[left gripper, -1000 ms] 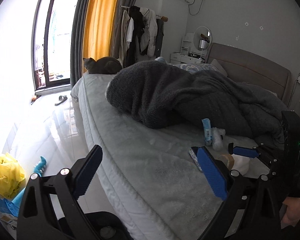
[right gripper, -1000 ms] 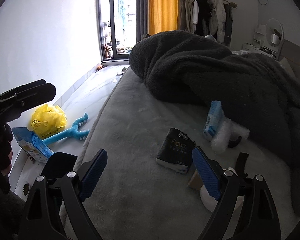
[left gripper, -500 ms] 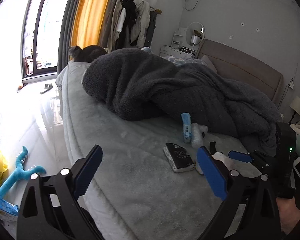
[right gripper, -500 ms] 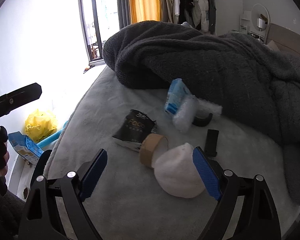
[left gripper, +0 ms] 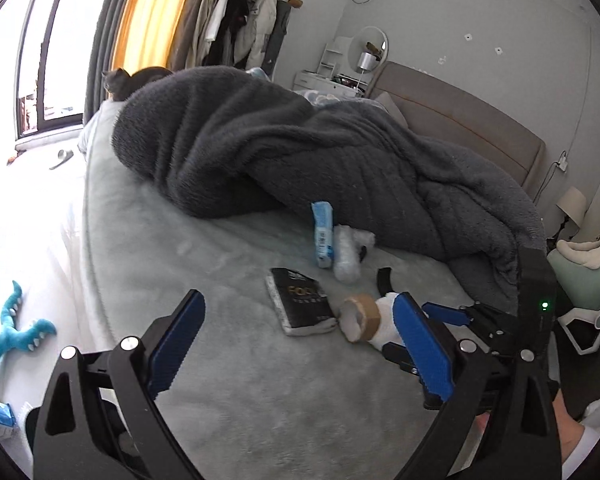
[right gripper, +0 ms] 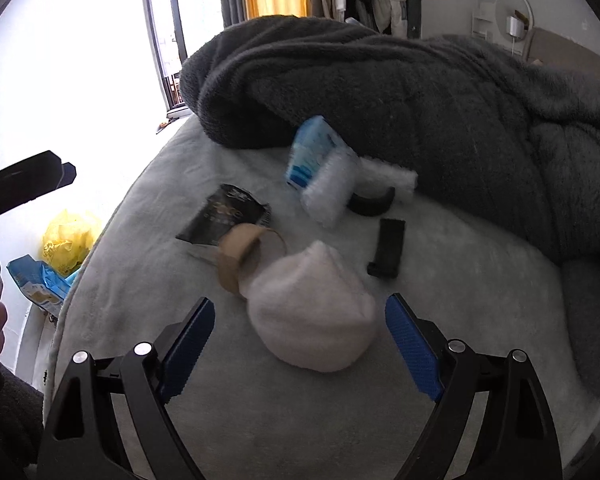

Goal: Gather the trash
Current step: 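Grasp another white tissue ball with the right tool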

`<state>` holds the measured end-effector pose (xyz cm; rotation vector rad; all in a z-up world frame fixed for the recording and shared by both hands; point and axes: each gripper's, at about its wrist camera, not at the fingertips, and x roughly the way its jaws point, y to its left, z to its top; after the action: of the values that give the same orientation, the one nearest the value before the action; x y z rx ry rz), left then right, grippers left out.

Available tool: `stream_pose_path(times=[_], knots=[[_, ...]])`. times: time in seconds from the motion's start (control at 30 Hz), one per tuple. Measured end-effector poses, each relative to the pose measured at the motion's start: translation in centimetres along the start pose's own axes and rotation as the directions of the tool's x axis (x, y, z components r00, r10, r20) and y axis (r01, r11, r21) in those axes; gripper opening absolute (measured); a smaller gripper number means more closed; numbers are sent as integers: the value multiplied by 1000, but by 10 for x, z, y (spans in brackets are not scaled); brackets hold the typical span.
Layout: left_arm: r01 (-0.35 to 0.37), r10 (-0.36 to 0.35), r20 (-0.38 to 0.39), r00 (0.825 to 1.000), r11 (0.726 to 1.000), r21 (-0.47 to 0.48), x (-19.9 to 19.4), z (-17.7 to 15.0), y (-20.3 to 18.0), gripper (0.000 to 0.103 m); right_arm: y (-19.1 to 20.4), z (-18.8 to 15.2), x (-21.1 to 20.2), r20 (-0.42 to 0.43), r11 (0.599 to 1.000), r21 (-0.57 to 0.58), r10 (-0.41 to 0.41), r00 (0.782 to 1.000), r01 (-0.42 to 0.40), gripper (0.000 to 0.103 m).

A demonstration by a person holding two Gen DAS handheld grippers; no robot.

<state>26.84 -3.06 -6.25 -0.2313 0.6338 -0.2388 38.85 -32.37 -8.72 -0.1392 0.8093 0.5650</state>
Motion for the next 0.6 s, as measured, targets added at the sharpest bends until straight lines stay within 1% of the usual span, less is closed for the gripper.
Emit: stream_pose_path(times=[0.1, 0.17, 0.2, 0.43, 0.6], knots=[[7, -7, -12, 1000, 1000, -3, 7, -2, -5, 96, -7, -2, 2, -11, 1000, 17, 10, 1000, -10, 71], [8, -8, -18, 1000, 1000, -2, 10, -3, -8, 96, -12, -3, 2, -11, 999, 28, 31, 999, -30, 68], [10, -10, -22, 1000, 1000, -2, 12, -3, -9, 96, -13, -4, 1, -11, 999, 33, 41, 999, -41, 65], [12, -11, -39, 999, 1000, 23, 25, -7, -22, 95, -21, -7, -1, -12, 991, 86, 101, 995, -99, 51], [-11, 14, -43, 999, 998, 57, 36, -11, -33, 90, -29, -9, -8, 9, 984, 131, 124, 992, -124, 49]])
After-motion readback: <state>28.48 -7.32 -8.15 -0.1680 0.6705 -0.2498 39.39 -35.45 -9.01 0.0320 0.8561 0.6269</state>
